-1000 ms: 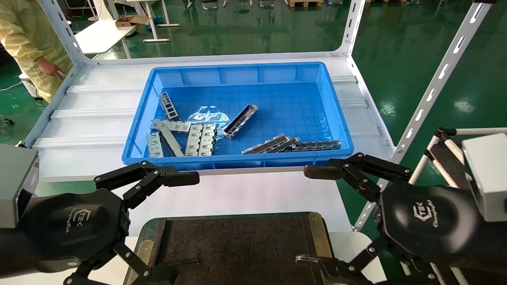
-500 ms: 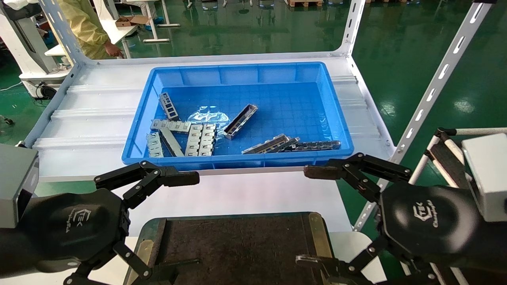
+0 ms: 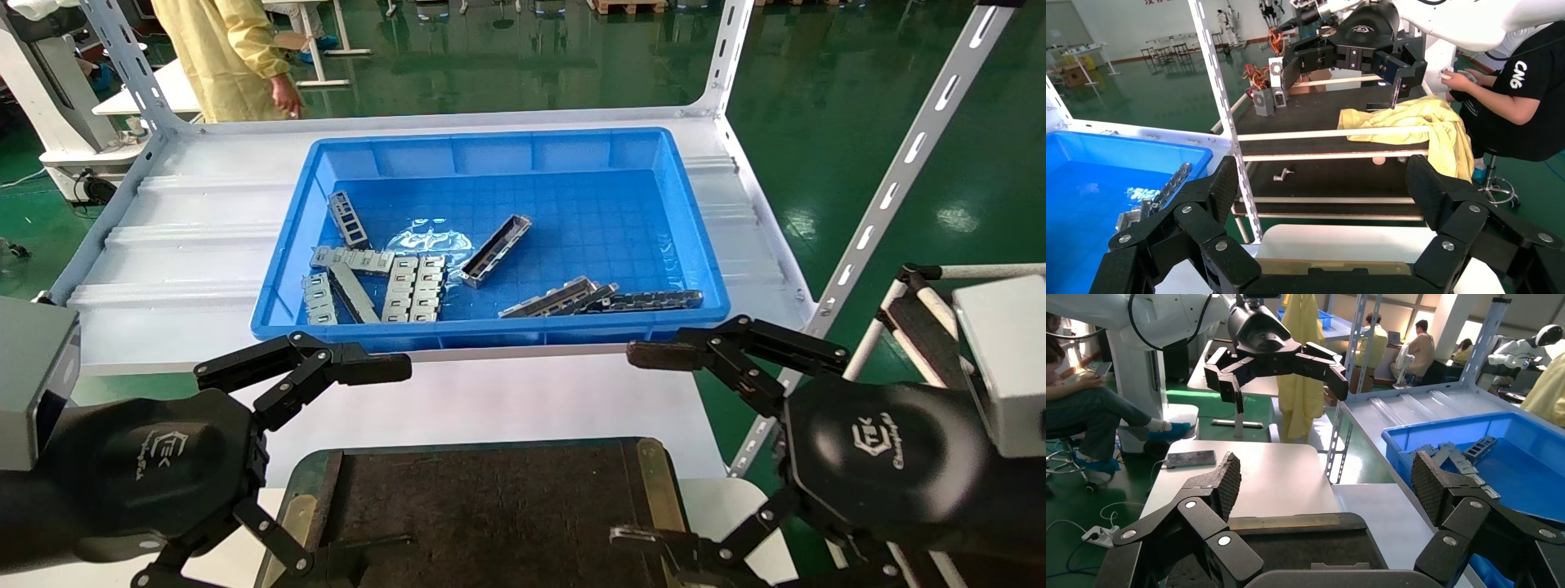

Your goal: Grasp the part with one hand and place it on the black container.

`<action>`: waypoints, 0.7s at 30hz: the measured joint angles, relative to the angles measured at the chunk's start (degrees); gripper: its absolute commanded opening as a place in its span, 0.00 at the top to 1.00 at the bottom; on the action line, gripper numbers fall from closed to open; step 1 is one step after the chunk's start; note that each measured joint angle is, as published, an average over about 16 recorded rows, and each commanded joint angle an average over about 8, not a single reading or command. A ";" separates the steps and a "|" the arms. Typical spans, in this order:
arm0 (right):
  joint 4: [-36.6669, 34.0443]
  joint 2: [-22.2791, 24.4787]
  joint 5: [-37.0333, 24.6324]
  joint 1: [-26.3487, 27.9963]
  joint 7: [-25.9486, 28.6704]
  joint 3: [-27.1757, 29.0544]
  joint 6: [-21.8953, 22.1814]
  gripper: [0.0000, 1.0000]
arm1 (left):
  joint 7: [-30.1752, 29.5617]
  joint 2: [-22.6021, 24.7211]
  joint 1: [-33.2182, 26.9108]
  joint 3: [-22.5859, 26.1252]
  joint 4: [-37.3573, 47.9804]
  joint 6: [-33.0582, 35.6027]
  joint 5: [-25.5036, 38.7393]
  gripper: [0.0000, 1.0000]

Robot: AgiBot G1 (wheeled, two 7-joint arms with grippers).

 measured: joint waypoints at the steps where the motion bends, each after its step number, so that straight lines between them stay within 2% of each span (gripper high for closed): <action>1: 0.00 0.00 0.00 0.00 0.00 0.00 0.00 0.00 | 0.00 0.00 0.00 0.00 0.00 0.00 0.00 0.00; 14: -0.03 0.00 0.00 0.01 -0.01 -0.01 -0.01 0.00 | 0.14 0.40 -0.55 0.20 0.44 -0.62 0.74 0.00; 21: -0.04 0.00 0.01 0.03 -0.02 -0.03 -0.02 0.00 | 0.77 2.39 -2.76 1.19 2.21 -1.76 3.11 0.00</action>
